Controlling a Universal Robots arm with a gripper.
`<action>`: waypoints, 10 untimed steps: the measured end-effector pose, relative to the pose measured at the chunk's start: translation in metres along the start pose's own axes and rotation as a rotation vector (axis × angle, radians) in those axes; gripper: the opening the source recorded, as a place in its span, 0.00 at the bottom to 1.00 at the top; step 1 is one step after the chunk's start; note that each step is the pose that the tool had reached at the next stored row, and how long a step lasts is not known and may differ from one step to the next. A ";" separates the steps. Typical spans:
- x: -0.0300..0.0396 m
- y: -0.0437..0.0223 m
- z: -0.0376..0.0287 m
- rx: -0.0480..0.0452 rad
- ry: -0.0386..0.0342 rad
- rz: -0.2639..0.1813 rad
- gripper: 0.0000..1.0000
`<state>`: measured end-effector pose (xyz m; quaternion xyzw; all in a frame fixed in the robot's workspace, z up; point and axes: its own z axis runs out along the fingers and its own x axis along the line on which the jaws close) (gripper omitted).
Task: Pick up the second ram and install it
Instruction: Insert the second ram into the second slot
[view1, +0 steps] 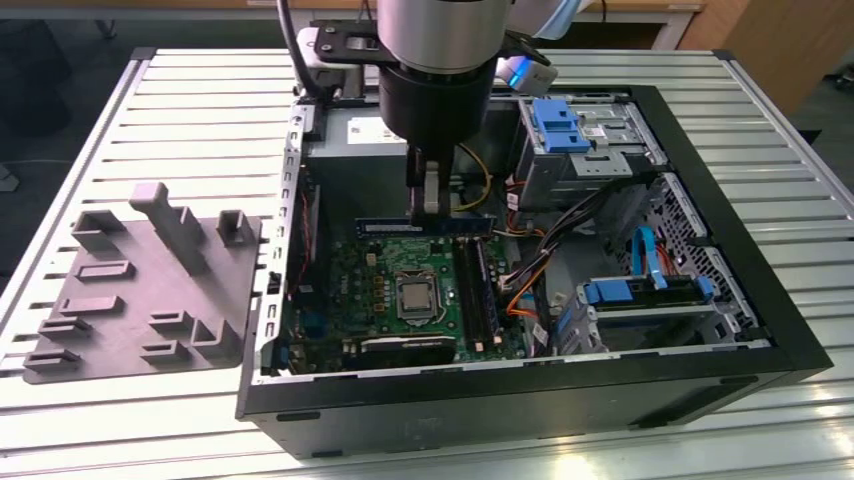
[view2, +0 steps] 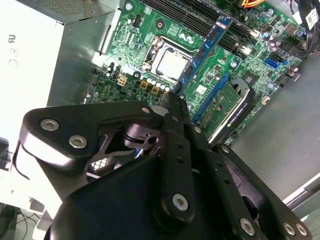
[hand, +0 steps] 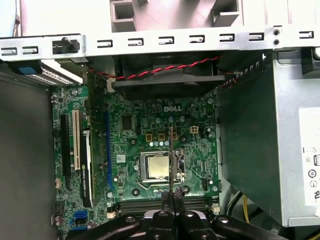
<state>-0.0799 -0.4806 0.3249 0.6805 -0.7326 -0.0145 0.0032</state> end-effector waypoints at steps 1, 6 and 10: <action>0.0000 0.0000 0.0001 0.0000 0.0000 0.000 0.11; 0.0000 0.0000 0.0002 0.0001 -0.0001 0.000 0.11; 0.0000 0.0000 0.0003 0.0000 0.0000 0.000 0.11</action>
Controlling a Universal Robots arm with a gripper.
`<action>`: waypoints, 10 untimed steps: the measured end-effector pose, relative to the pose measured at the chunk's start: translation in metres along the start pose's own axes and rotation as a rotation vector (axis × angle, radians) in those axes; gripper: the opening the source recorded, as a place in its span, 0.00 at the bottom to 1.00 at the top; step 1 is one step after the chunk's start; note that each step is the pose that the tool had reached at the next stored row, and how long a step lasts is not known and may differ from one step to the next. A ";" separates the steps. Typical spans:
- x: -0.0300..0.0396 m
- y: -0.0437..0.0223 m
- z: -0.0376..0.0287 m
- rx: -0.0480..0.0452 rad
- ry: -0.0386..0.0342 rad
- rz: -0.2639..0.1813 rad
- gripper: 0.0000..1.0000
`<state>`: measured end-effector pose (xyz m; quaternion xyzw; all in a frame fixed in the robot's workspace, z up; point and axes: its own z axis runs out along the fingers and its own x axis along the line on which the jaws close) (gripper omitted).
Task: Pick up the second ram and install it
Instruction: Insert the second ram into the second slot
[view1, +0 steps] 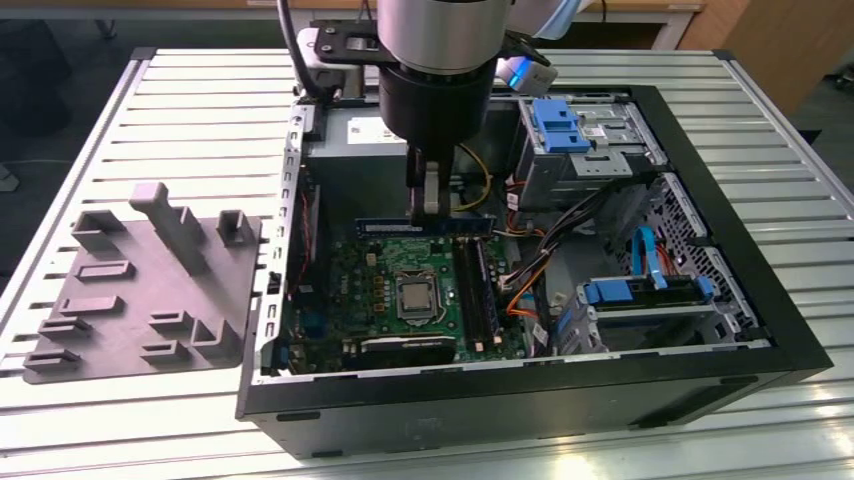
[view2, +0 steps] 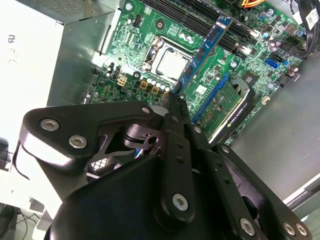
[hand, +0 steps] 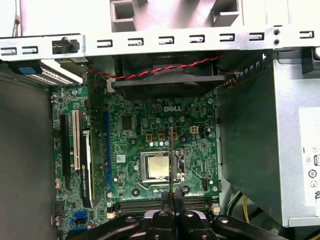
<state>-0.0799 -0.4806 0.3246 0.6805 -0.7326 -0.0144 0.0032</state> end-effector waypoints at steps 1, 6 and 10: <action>0.0000 0.0000 0.0000 0.0000 -0.0001 0.000 0.11; 0.0000 0.0000 0.0002 0.0006 -0.0010 0.036 0.11; 0.0000 -0.0001 0.0005 0.0015 -0.0026 0.097 0.11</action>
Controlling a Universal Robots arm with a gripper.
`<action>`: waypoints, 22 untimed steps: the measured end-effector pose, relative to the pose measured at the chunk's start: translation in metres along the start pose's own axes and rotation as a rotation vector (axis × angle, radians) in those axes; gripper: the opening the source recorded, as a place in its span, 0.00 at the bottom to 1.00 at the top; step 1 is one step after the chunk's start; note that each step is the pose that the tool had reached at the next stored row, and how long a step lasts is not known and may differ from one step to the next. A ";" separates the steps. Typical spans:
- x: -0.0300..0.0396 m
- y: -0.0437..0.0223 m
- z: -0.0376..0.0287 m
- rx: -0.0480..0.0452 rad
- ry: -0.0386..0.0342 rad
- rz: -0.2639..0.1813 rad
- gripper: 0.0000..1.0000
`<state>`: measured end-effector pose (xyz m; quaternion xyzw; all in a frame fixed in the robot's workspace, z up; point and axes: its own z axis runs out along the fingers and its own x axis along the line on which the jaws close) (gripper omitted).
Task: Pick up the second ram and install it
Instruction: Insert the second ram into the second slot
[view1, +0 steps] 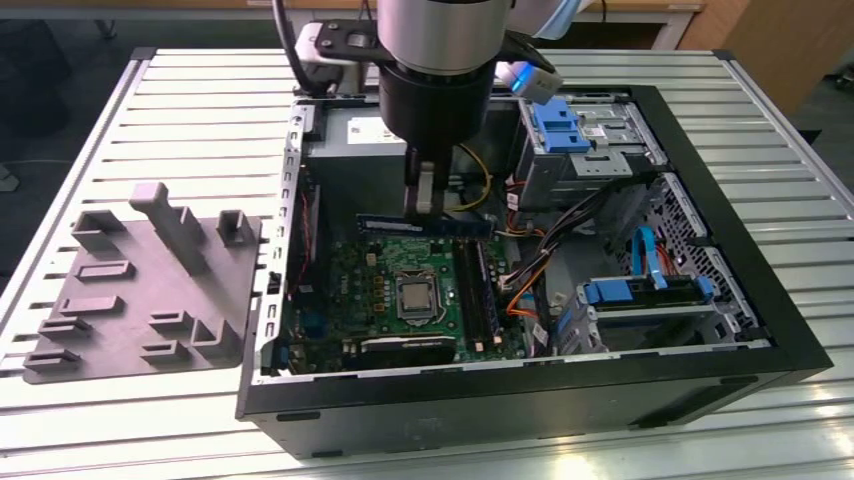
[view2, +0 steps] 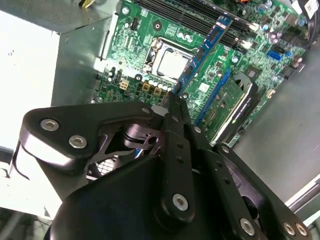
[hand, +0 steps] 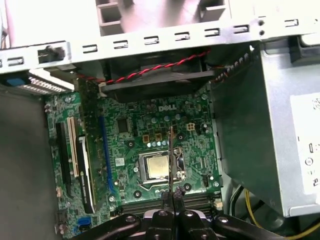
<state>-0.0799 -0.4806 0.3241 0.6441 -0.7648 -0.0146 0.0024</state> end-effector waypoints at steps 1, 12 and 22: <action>0.0000 0.0000 0.0001 0.0002 -0.0004 0.017 0.11; 0.0000 0.0000 0.0008 0.0031 -0.0052 0.204 0.11; 0.0000 0.0000 0.0012 0.0054 -0.0092 0.362 0.11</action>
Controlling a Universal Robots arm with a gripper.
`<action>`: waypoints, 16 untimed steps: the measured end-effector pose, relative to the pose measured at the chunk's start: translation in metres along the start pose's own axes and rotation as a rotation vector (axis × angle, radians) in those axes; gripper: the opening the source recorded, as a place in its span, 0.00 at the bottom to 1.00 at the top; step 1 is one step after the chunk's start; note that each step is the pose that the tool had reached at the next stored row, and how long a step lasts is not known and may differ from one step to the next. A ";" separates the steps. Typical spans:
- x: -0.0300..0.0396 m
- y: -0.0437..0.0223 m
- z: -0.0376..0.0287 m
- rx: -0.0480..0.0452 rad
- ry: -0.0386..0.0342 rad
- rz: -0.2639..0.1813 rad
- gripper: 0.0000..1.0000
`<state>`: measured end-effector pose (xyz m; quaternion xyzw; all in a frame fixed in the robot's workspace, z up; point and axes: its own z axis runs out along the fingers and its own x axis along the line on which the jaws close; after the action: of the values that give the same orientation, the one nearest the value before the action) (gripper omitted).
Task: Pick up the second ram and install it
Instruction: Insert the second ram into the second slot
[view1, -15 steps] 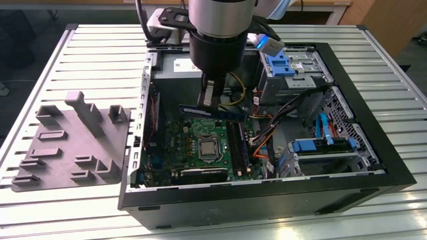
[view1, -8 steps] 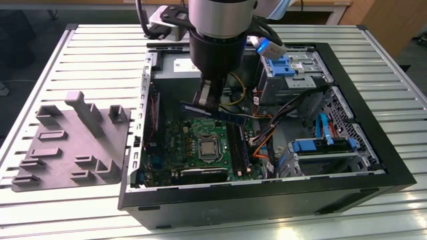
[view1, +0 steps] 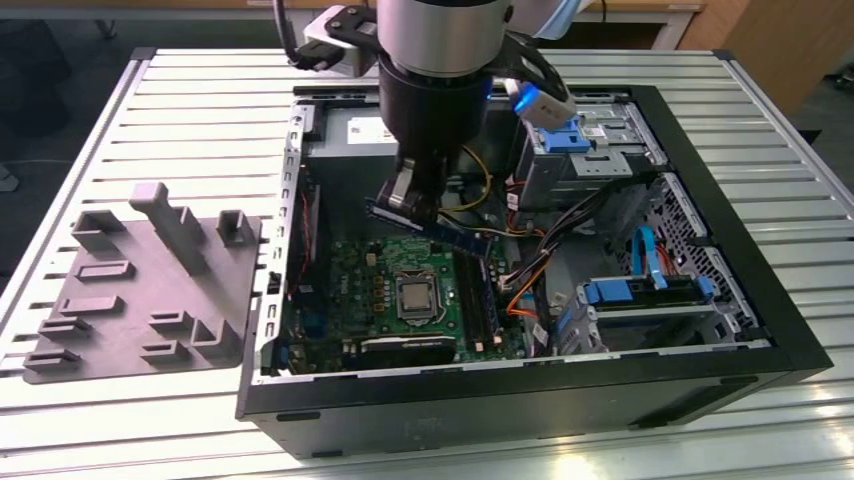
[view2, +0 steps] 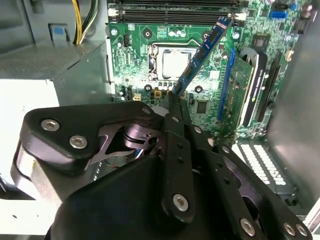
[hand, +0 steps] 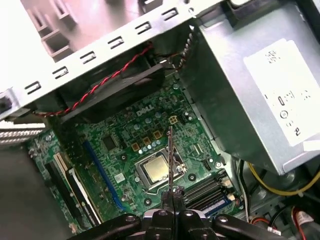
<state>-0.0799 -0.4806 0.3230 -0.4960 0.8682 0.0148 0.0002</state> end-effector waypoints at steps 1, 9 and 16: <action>0.0000 0.0000 0.0000 0.0002 -0.0004 0.014 0.11; 0.0000 0.0000 0.0001 0.0016 -0.0027 0.108 0.11; 0.0000 0.0000 0.0002 0.0026 -0.0044 0.173 0.11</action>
<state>-0.0799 -0.4806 0.3228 -0.4191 0.9078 0.0147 0.0015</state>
